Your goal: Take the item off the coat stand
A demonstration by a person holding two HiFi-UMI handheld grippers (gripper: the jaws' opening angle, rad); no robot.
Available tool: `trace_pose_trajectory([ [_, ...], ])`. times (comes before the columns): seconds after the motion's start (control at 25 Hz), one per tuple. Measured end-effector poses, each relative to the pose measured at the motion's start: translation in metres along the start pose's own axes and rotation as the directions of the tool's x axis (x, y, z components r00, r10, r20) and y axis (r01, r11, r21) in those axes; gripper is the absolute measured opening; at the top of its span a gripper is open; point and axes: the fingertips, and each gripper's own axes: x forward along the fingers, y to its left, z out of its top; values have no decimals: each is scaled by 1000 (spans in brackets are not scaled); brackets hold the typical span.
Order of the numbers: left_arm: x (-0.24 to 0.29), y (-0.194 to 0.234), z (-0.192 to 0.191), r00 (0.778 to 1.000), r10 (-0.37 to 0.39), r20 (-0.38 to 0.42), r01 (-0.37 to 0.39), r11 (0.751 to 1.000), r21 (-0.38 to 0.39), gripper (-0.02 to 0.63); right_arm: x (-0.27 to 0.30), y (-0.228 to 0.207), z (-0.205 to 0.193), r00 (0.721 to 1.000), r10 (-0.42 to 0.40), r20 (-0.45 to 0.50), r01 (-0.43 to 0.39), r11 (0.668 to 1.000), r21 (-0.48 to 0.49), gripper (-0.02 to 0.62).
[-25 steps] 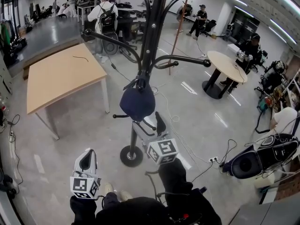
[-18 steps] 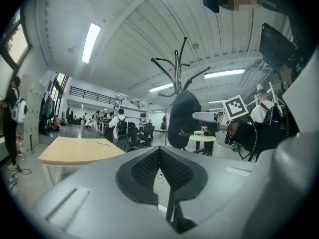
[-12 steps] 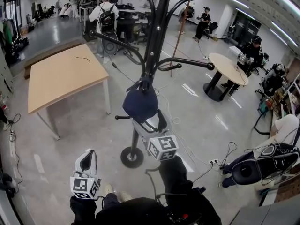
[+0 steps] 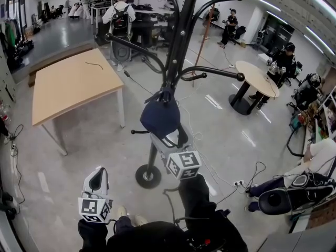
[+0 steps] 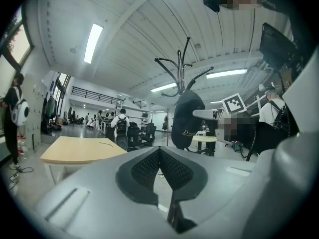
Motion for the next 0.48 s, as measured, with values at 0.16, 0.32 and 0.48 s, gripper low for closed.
trace_pose_trajectory([
  [0.16,0,1,1,1000,6,0,-6,1000,-2,3,0,-2,2,1000,-4,-8,4,1000,-8,443],
  [0.32,0,1,3,1000,10,3,-10,1000,-1,3,0,-3,2,1000,-5,-20,4,1000,-20,400],
  [0.48,2,2,4,1000,11,2,-11,1000,-1,3,1,-6,3,1000,-11,-27,10,1000,-18,342],
])
